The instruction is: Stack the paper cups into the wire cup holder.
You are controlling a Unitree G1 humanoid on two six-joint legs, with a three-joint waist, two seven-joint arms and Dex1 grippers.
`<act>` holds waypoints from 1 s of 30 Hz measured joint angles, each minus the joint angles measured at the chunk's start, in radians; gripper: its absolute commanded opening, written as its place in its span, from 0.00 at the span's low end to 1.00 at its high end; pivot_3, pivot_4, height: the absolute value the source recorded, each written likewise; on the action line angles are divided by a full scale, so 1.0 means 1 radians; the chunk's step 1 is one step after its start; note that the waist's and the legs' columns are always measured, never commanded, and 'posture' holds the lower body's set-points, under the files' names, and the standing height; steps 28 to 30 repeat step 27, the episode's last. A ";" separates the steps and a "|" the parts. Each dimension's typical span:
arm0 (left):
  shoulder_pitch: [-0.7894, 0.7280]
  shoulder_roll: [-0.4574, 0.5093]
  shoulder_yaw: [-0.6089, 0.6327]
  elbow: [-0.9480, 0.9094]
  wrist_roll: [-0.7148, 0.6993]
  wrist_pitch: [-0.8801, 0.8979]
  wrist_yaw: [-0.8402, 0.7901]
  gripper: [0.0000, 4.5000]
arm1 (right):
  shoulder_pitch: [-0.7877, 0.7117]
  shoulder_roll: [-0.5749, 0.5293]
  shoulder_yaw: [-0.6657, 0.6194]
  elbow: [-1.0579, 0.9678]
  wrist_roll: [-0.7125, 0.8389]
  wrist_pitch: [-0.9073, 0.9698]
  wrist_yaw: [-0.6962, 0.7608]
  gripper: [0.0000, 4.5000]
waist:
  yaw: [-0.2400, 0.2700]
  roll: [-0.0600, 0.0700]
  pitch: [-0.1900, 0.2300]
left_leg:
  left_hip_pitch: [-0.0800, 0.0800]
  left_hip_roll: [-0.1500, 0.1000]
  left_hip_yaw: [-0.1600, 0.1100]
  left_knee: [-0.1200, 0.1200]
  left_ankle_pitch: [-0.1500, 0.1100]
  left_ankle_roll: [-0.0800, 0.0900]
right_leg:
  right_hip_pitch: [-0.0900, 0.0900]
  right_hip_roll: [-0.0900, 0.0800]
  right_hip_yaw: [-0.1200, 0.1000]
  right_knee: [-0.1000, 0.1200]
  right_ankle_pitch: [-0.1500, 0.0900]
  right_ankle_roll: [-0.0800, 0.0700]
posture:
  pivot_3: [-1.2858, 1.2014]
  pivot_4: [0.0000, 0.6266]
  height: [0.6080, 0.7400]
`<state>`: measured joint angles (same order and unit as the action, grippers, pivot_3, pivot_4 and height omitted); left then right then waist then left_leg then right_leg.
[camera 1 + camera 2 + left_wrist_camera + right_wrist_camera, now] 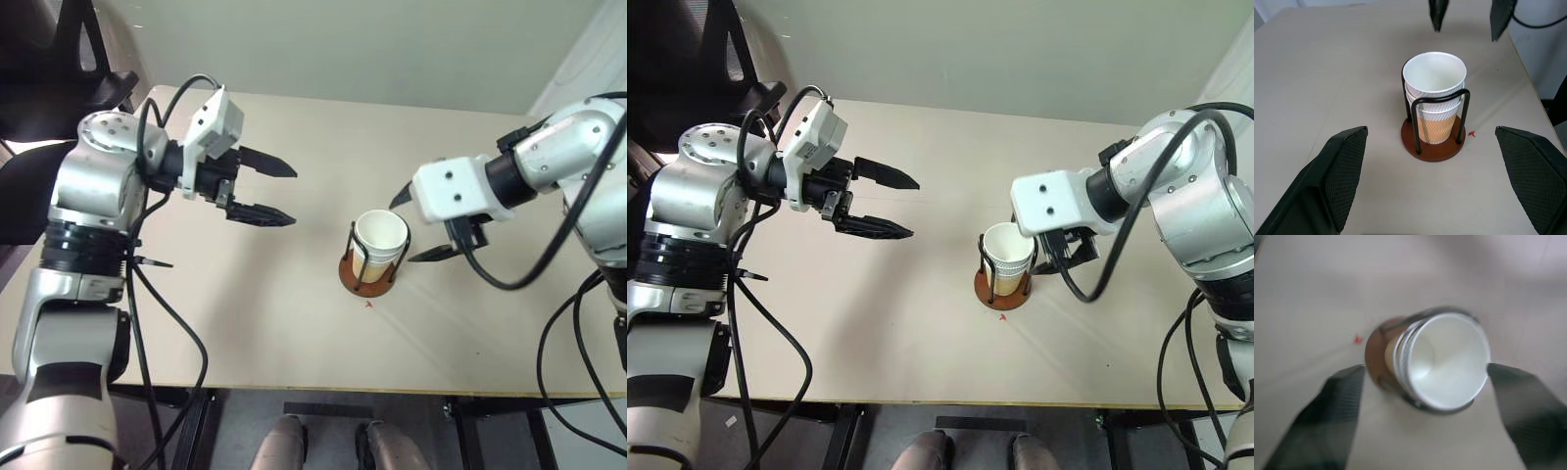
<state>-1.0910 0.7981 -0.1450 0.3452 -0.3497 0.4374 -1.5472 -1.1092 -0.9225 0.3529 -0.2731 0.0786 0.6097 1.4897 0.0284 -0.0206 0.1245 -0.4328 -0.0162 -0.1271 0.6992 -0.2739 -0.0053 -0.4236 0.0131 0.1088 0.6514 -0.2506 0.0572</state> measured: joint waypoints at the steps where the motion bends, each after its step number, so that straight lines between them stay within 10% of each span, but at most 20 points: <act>1: -0.011 -0.001 0.000 0.012 0.009 0.007 0.015 1.00 | 0.000 0.001 -0.048 0.006 0.021 0.068 -0.034 0.91 | 0.002 0.000 0.000 | 0.000 0.000 0.000 0.000 0.000 0.000 | 0.000 0.000 0.000 0.000 0.000 0.000 | 0.52 0.24 1.00; 13: -0.132 -0.001 0.058 0.097 0.080 0.095 0.281 1.00 | 0.033 0.079 -0.546 0.087 0.299 0.568 -0.366 0.91 | -0.006 0.001 0.001 | 0.001 0.000 0.001 -0.003 0.001 -0.002 | -0.002 0.001 0.002 -0.001 0.000 0.001 | 0.52 0.24 1.00; 30: -0.137 0.103 0.076 0.122 0.138 0.118 0.314 1.00 | 0.143 0.080 -0.561 0.125 0.431 0.455 -0.432 0.91 | -0.008 0.002 0.001 | 0.001 -0.001 0.000 -0.007 0.003 -0.003 | -0.002 0.000 0.002 -0.001 0.000 0.000 | 0.52 0.24 1.00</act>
